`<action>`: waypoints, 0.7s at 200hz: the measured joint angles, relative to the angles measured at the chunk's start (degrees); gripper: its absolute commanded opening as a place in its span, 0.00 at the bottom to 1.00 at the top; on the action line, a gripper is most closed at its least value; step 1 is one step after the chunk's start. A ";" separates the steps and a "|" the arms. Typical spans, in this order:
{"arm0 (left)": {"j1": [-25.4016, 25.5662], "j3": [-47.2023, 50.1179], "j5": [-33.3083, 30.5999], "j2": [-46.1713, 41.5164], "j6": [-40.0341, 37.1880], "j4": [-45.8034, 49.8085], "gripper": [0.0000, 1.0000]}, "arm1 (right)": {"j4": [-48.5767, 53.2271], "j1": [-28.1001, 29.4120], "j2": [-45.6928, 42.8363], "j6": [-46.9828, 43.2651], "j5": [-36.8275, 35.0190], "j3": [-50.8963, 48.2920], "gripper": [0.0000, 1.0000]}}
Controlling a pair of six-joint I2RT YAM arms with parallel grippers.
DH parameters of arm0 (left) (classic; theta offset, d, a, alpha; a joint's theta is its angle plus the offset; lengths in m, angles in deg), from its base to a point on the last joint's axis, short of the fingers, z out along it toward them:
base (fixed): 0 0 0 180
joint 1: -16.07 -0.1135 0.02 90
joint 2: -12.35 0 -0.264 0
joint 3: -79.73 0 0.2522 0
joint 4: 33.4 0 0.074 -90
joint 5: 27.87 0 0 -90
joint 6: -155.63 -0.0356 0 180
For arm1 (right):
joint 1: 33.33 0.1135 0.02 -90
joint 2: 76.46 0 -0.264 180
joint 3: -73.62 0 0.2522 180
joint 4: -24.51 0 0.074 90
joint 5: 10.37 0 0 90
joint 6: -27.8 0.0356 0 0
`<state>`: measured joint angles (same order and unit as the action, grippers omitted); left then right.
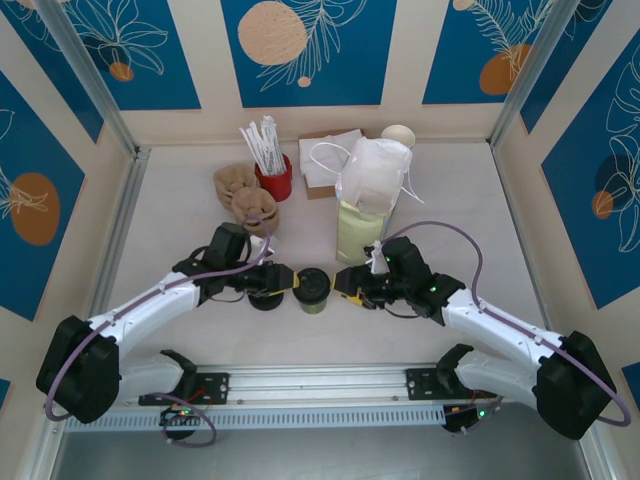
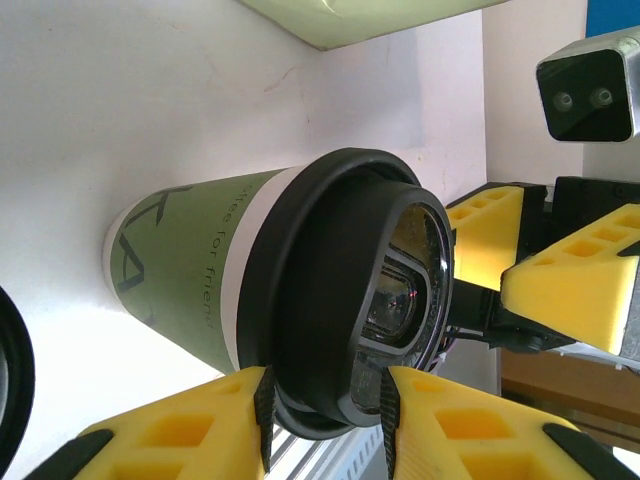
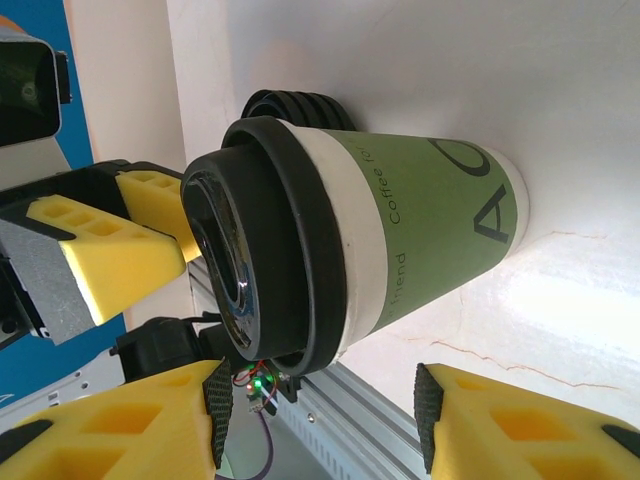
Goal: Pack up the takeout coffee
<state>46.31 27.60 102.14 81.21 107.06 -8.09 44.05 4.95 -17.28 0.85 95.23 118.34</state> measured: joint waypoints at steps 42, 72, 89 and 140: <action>-0.02 0.50 -0.22 -0.15 -0.76 0.00 0.46 | -0.24 0.96 0.50 -0.02 -0.66 0.11 0.54; -0.02 0.50 -0.66 -1.18 -1.53 0.22 0.50 | 0.22 1.62 1.42 0.00 -0.90 0.90 0.56; -0.02 0.50 -0.68 -1.60 -1.75 0.66 0.52 | 1.16 2.34 1.92 -0.04 -1.51 2.49 0.59; -0.02 -0.28 -2.89 -2.19 -4.09 3.06 0.60 | 3.63 4.15 3.45 -0.48 -3.72 6.64 0.65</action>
<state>46.29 27.32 99.25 79.03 102.97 -5.03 47.68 9.11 -13.83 0.37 91.51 124.99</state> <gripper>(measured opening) 0.586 0.643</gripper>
